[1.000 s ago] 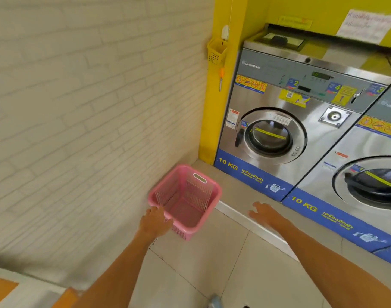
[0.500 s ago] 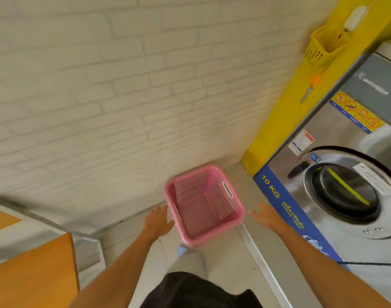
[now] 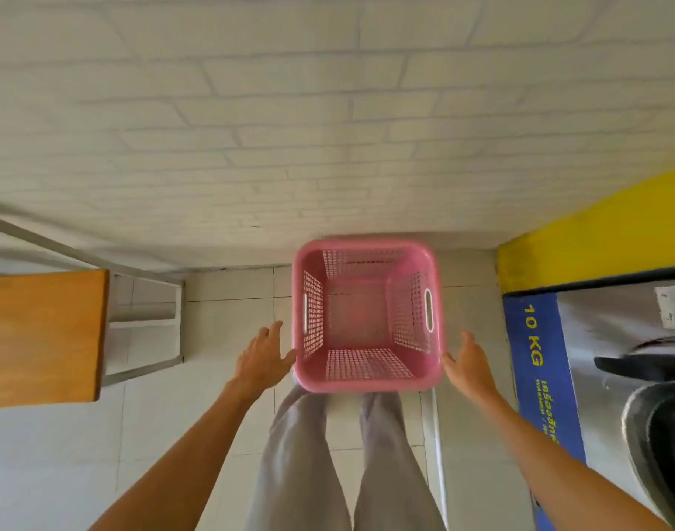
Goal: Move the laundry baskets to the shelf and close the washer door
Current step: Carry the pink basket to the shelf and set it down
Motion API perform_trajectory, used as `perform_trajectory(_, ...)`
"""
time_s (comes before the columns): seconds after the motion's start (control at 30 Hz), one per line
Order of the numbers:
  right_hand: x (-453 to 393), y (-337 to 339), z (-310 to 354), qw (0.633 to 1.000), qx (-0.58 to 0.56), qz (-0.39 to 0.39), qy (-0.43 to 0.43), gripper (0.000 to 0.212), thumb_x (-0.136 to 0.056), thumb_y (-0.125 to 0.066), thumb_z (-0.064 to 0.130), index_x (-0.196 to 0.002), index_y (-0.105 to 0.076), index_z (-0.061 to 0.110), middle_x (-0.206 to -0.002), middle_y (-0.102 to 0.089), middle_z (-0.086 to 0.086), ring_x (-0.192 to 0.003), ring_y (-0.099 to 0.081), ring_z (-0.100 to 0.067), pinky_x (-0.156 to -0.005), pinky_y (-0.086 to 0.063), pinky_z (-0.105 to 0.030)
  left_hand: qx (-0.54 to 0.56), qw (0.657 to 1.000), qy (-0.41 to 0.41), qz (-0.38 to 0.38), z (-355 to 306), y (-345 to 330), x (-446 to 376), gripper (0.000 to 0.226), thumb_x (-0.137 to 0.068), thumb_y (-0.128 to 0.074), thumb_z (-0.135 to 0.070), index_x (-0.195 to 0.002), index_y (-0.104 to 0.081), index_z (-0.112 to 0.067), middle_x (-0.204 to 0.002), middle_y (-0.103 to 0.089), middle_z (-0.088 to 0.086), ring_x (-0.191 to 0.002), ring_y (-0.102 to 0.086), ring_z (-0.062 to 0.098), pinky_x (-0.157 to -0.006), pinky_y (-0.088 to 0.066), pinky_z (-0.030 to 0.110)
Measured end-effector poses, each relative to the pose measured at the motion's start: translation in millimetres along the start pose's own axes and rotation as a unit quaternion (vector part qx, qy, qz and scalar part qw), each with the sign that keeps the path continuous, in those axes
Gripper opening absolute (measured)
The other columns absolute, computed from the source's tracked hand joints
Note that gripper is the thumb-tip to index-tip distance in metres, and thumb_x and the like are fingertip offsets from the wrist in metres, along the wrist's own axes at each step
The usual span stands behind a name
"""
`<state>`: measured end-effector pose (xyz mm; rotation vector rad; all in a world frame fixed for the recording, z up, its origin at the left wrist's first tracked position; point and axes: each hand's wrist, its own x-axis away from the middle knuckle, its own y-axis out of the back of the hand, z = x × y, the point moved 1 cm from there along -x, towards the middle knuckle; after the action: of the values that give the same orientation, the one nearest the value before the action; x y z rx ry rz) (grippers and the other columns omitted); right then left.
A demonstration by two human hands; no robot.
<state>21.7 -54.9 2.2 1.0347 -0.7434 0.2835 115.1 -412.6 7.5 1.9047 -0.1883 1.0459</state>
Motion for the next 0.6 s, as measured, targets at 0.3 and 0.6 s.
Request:
perform_trajectory(0.3, -167.9, -73.1, -49.1, 1.000, 0.005, 0.005, 0.016, 0.061, -0.093, -0.062, 0.021, -0.142, -0.029, 0.007, -0.100, -0.062, -0.018, -0.051, -0.066, -0.022, -0.034, -0.050, -0.026, 0.056, 0.996, 0.046, -0.057, 11.1, -115.1, -134.4, 0.085, -0.086, -0.060, -0.049, -0.153, -0.015, -0.019, -0.139, -0.046, 0.016, -0.112, -0.058, 0.037, -0.080, -0.056, 0.052)
perform_trajectory(0.6, -188.0, -74.1, -41.8, 0.996, 0.070, 0.023, 0.058, 0.029, -0.096, -0.053, 0.008, -0.121, -0.039, 0.001, -0.078, -0.060, -0.009, -0.050, -0.064, -0.022, -0.034, -0.046, -0.024, 0.153, 0.981, 0.059, -0.106, -0.9, -113.3, -157.8, 0.068, -0.096, -0.047, -0.018, -0.153, -0.010, -0.017, -0.116, -0.053, 0.023, -0.088, -0.061, 0.043, -0.074, -0.056, 0.057)
